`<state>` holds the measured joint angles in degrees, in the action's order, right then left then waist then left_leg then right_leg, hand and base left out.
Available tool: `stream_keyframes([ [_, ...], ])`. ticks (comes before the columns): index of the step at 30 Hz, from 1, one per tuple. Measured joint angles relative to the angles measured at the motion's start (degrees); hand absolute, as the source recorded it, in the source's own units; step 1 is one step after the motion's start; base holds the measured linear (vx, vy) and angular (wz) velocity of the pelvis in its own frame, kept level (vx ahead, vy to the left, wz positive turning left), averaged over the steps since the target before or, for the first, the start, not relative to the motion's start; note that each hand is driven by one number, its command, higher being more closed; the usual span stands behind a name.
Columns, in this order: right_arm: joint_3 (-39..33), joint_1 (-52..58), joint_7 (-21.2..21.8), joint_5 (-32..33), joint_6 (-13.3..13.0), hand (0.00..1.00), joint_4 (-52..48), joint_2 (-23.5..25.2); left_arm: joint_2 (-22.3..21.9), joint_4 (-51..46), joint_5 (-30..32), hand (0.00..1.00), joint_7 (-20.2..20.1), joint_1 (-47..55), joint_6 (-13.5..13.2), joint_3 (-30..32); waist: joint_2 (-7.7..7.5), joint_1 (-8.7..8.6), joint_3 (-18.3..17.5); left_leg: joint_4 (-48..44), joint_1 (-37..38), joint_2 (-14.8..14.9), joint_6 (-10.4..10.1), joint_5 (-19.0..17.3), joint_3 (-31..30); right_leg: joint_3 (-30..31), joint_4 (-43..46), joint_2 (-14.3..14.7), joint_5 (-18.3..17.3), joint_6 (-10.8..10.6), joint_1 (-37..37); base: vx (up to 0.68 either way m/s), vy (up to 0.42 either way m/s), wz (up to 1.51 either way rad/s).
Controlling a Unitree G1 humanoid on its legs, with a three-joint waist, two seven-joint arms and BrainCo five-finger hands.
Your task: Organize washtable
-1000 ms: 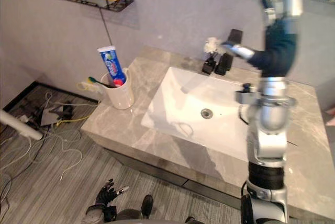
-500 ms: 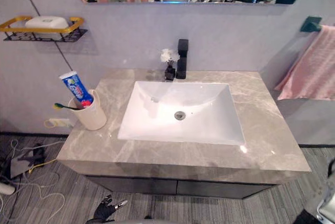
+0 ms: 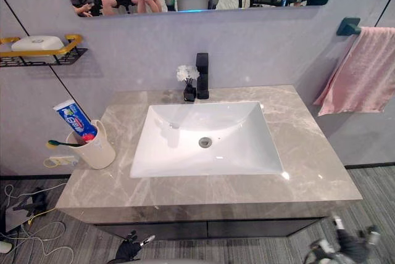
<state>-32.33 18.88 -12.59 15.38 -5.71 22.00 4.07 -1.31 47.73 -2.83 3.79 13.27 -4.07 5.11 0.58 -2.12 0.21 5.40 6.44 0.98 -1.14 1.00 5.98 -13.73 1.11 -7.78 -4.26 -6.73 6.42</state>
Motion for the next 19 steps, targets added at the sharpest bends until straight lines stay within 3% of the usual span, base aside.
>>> stream_keyframes([
  [3,1.6,0.2,4.7,-2.2,1.8,0.0,13.0,-0.1,0.6,1.1,0.0,0.0,0.0,-0.1,-0.2,-1.3,0.0,0.09,0.1,0.0,0.5,0.0,-0.1,0.0,-0.7,-0.5,0.8,0.0,-0.9,0.0,0.4,-0.02,-0.024,0.1],
  [8,2.6,1.3,7.9,-4.6,2.5,0.0,22.7,-0.2,2.5,3.6,0.1,0.0,0.0,-1.1,-0.2,-3.4,-0.49,0.12,0.7,0.0,1.2,-0.1,-0.1,0.0,-1.5,-1.1,0.6,0.0,-0.9,0.0,1.6,0.0,-0.009,0.06],
  [19,11.7,-2.9,9.5,-7.1,2.4,0.0,31.1,-3.3,4.6,5.2,0.5,0.0,0.1,-3.7,-0.5,-5.6,-2.23,1.52,3.2,0.1,1.6,-1.1,0.0,0.0,-4.7,-3.8,-1.2,-0.3,-0.8,-0.1,4.1,-0.02,-0.003,0.13],
])
